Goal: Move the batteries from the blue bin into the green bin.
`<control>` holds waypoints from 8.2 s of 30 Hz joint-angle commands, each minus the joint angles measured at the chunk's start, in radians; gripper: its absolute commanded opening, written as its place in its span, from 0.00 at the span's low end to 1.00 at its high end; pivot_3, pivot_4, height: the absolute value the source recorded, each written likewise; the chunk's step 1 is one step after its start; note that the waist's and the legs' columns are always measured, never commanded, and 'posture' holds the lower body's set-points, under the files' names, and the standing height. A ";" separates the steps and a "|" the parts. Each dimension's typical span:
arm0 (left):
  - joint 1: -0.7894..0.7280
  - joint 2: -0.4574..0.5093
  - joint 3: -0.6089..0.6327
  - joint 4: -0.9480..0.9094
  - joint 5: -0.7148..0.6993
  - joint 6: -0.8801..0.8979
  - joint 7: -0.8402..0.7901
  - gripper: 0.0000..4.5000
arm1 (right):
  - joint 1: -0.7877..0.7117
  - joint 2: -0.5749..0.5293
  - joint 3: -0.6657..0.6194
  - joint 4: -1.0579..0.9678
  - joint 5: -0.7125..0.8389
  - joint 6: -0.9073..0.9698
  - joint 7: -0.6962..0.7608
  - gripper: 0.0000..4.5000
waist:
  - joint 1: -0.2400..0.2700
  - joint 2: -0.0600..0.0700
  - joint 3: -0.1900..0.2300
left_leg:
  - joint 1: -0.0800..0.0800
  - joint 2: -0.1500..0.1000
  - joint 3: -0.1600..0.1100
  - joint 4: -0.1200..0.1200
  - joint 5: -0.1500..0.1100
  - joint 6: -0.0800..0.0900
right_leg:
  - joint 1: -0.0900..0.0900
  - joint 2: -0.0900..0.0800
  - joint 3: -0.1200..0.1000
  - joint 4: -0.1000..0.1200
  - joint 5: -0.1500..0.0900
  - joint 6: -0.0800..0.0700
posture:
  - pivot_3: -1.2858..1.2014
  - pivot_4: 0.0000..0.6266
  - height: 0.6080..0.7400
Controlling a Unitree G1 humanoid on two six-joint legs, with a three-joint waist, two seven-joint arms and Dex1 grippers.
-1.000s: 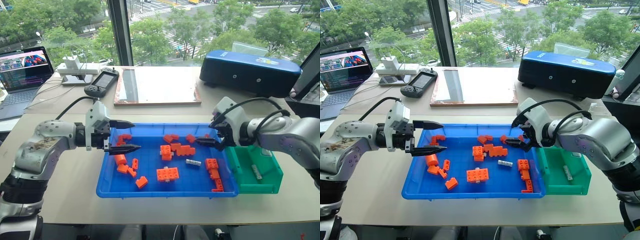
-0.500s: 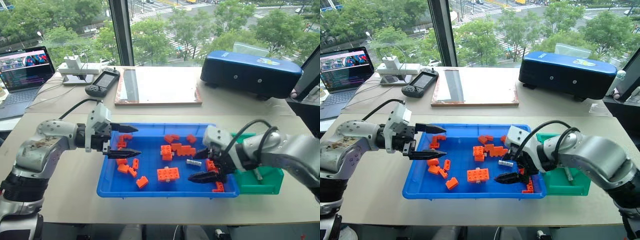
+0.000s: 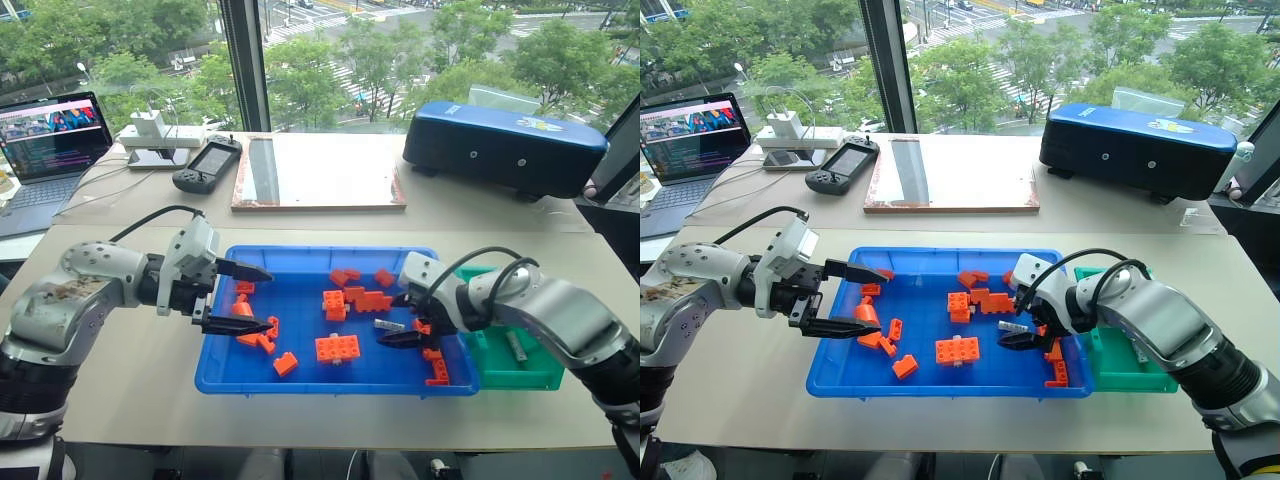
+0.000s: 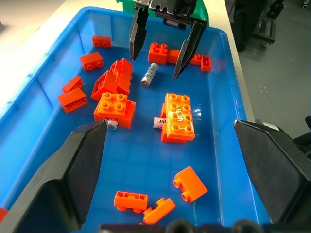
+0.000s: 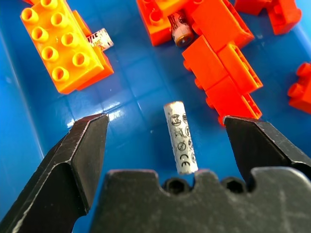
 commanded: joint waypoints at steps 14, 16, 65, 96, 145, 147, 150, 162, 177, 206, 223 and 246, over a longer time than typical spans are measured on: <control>-0.045 -0.015 -0.019 0.018 0.004 -0.030 -0.027 1.00 | -0.025 -0.010 -0.166 -0.122 0.018 0.033 0.105 0.05 | 0.000 0.000 0.000 | 0.000 0.000 0.000 0.000 0.000 0.000 | 0.000 0.000 0.000 0.001 0.000 0.000 | 0.52 0.24 0.94; -0.059 -0.020 -0.034 0.031 0.004 -0.031 -0.041 1.00 | -0.063 -0.029 -0.252 -0.131 0.071 0.060 0.131 0.05 | 0.001 0.000 0.000 | 0.000 0.000 0.000 0.000 0.000 0.000 | 0.000 0.000 0.000 0.001 0.000 0.000 | 0.52 0.24 0.94; -0.033 0.019 0.001 0.072 0.080 -0.062 -0.050 1.00 | -0.140 0.009 -0.050 -0.185 0.036 0.010 0.232 1.00 | -0.007 0.000 0.001 | 0.000 0.000 0.000 0.000 0.000 0.000 | 0.000 -0.001 0.000 0.001 0.000 0.000 | 0.52 0.24 0.94; 0.056 0.087 0.071 -0.034 0.022 -0.003 0.006 1.00 | -0.157 0.215 0.172 -0.001 -0.267 -0.135 0.308 0.69 | -0.007 0.000 0.001 | 0.002 0.000 0.000 0.001 0.000 -0.001 | -0.001 0.000 0.000 0.006 0.000 0.000 | 0.52 0.24 0.94; 0.010 0.058 0.022 -0.006 0.034 -0.022 -0.005 1.00 | -0.088 0.171 0.063 -0.041 -0.217 -0.128 0.321 0.99 | -0.021 0.000 0.001 | 0.002 0.000 -0.001 0.000 0.000 -0.001 | -0.002 0.001 0.000 0.006 0.000 0.000 | 0.52 0.24 0.94; 0.012 0.060 0.023 -0.012 0.033 -0.018 -0.001 1.00 | -0.095 0.181 0.079 -0.034 -0.222 -0.131 0.324 0.99 | -0.020 0.000 0.001 | 0.002 0.000 -0.001 0.000 0.000 -0.001 | -0.002 0.001 -0.001 0.007 0.000 0.000 | 0.52 0.24 0.94; 0.017 0.068 0.032 -0.019 0.028 -0.012 0.001 1.00 | -0.104 0.197 0.102 -0.024 -0.237 -0.145 0.325 0.99 | -0.020 0.000 0.001 | 0.002 0.000 -0.001 0.000 0.000 -0.001 | -0.002 0.001 -0.001 0.006 0.000 0.000 | 0.52 0.24 0.94; 0.052 0.085 0.059 -0.043 0.019 -0.005 0.013 1.00 | -0.074 0.256 0.138 0.023 -0.269 -0.166 0.303 0.72 | -0.021 0.000 0.001 | 0.002 0.000 -0.001 0.000 0.000 -0.001 | -0.002 0.001 -0.001 0.007 0.000 0.000 | 0.52 0.24 0.94; 0.047 0.068 0.053 -0.033 0.025 -0.024 0.021 1.00 | -0.164 0.113 -0.043 0.032 -0.228 -0.101 0.340 0.31 | -0.019 0.000 0.001 | 0.002 0.000 -0.001 0.000 0.000 -0.001 | -0.002 0.001 -0.001 0.007 0.000 0.000 | 0.52 0.24 0.94; 0.032 0.073 0.044 -0.018 0.038 -0.036 0.017 1.00 | -0.052 0.275 0.031 -0.014 -0.185 -0.035 0.276 0.98 | -0.023 0.000 0.001 | 0.002 0.000 -0.001 0.000 0.000 -0.001 | -0.002 0.001 -0.001 0.007 0.000 0.000 | 0.52 0.24 0.94; 0.024 0.095 0.044 -0.015 0.025 -0.027 0.000 1.00 | -0.023 0.338 0.085 0.063 -0.220 -0.070 0.181 0.98 | -0.022 0.000 0.001 | 0.002 0.000 -0.001 0.000 0.000 -0.001 | -0.002 0.001 -0.001 0.007 0.000 0.000 | 0.52 0.24 0.94; -0.001 0.076 0.020 0.005 0.042 -0.035 -0.001 1.00 | -0.068 0.235 -0.024 -0.043 -0.140 0.016 0.245 0.05 | -0.018 0.000 0.001 | 0.002 0.000 -0.001 0.000 0.000 -0.001 | -0.001 0.001 -0.001 0.007 0.000 0.000 | 0.52 0.24 0.94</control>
